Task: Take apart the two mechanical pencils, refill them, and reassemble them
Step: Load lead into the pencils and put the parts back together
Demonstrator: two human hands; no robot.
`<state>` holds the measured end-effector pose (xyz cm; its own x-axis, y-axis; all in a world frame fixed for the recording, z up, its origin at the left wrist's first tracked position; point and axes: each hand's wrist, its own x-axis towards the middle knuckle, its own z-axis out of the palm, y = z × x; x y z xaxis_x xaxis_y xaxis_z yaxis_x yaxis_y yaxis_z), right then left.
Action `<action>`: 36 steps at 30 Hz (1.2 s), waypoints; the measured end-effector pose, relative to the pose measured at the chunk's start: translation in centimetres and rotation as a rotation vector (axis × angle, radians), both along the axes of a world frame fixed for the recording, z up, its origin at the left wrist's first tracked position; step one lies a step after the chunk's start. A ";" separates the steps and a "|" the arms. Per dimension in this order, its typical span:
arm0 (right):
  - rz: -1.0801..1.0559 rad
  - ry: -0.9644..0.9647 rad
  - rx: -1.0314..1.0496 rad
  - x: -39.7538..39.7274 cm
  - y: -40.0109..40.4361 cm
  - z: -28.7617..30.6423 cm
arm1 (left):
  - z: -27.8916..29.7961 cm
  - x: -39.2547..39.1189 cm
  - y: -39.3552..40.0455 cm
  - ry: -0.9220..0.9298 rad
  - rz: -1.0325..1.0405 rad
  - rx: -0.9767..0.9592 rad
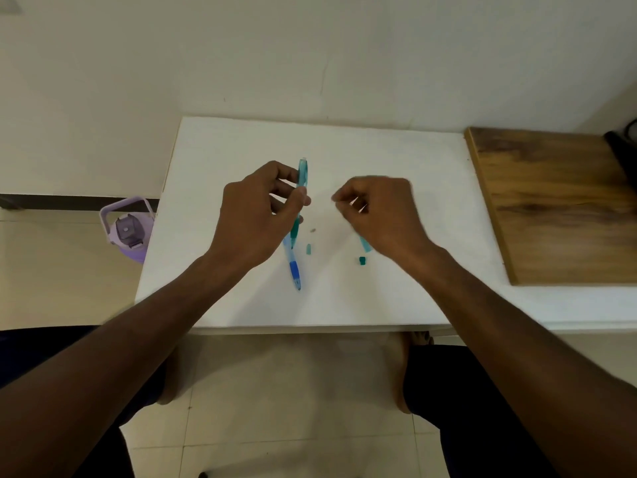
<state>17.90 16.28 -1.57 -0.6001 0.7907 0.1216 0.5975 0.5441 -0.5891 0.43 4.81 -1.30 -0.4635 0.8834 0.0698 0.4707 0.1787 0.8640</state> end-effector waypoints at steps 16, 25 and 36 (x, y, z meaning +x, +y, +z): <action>0.149 -0.320 0.010 -3.6 -1.7 -3.0 | 0.1 -1.2 -1.1 0.073 -0.024 -0.040; -0.135 0.434 -0.473 -2.3 -1.1 1.3 | -0.6 -0.6 -1.2 0.187 -0.141 -0.058; -0.112 0.458 -0.452 -1.2 -0.6 2.0 | 0.1 0.0 -1.0 0.194 -0.162 -0.005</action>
